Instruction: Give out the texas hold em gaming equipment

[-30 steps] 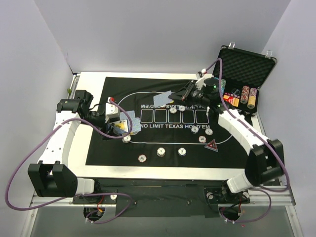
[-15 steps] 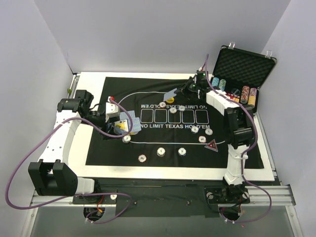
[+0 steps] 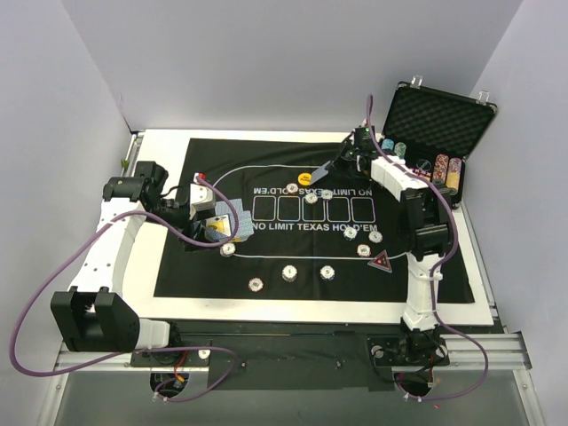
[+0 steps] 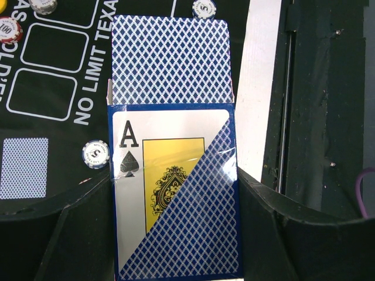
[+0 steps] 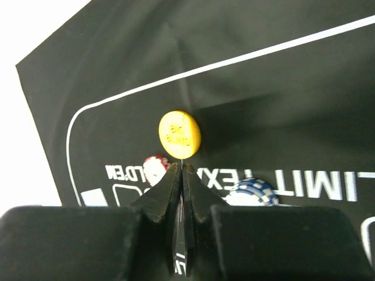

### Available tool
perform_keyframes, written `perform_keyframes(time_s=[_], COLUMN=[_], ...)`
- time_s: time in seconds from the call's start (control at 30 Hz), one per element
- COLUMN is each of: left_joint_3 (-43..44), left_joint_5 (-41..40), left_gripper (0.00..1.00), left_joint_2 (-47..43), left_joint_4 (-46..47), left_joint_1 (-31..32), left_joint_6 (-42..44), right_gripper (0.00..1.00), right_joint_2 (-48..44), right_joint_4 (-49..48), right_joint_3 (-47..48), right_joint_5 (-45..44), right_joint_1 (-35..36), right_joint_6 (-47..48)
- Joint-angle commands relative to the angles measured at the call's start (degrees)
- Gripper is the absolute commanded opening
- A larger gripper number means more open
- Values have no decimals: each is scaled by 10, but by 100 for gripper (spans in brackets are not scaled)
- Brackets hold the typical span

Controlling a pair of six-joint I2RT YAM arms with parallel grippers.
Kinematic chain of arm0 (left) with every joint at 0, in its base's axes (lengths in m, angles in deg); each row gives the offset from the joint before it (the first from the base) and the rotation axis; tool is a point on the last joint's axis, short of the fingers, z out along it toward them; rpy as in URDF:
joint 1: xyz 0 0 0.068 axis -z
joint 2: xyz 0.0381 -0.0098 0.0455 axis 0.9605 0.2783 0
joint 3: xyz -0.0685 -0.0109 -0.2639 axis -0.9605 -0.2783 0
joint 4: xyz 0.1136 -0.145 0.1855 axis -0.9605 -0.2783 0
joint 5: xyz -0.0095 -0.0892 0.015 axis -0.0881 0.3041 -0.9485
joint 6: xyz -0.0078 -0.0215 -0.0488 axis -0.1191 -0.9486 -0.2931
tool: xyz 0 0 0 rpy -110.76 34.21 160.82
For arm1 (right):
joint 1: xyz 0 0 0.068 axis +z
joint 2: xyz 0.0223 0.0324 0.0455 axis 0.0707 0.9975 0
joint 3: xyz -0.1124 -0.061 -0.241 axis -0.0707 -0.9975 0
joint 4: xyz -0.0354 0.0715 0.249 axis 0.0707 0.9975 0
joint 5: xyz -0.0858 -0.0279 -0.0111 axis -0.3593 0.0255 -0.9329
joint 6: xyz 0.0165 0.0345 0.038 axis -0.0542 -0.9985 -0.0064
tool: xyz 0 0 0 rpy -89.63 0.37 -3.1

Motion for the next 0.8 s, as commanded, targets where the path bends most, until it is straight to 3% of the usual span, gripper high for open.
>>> perform_keyframes(time_s=[0.0,0.17,0.23,0.4,0.53,0.67,0.77], left_joint_3=[25,25,26,23,22,19,12], left_joint_5=[33,33,32,31,33,30,28], left_gripper=[0,0,0,0,0,0,0], left_joint_2=[-12,-13,-14,-14,-15,-20,-23], left_joint_4=[-69,-69,-71,-73,-73,-76,-75], left_joint_1=[-4,-3,-4,-4,-3,-3,-3], left_joint_6=[5,6,6,10,10,11,13], right_gripper=[0,0,7,38,52,54,56], right_joint_2=[28,46,54,35,-5,-68,-166], right_joint_4=[35,64,79,109,114,132,127], right_joint_3=[22,51,64,65,50,29,-21], right_joint_5=[-48,-62,-67,-91,-94,-123,-114], right_joint_1=[-14,-16,-16,-13,-1,17,47], right_joint_6=[25,35,38,53,68,84,87])
